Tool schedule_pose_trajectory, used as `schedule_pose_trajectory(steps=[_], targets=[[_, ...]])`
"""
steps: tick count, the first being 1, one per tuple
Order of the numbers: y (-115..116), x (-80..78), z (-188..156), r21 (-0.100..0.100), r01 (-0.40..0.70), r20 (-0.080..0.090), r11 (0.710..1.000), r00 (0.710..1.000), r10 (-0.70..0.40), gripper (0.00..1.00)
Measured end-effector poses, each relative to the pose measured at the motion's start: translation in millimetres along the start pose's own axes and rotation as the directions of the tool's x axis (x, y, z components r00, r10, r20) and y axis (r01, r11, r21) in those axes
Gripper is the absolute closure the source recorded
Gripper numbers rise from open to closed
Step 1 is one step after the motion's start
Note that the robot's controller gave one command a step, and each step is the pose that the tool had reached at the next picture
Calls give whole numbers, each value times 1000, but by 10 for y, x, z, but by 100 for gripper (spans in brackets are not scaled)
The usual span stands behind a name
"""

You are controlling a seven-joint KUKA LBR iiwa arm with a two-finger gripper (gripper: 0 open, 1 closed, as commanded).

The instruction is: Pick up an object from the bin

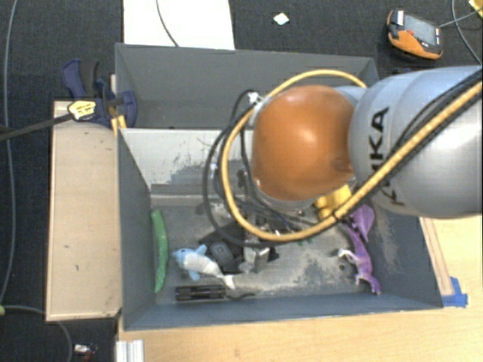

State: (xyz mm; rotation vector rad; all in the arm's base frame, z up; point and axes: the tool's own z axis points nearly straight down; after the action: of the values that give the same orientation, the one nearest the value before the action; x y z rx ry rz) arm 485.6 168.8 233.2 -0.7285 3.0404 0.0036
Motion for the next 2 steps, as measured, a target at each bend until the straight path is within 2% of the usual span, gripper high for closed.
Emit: schedule_pose_trajectory(steps=[1,2], targets=[[-354,180,596,0,-266,6,964,964,266,0],[-235,178,720,2,-20,13,1000,1000,20,0]])
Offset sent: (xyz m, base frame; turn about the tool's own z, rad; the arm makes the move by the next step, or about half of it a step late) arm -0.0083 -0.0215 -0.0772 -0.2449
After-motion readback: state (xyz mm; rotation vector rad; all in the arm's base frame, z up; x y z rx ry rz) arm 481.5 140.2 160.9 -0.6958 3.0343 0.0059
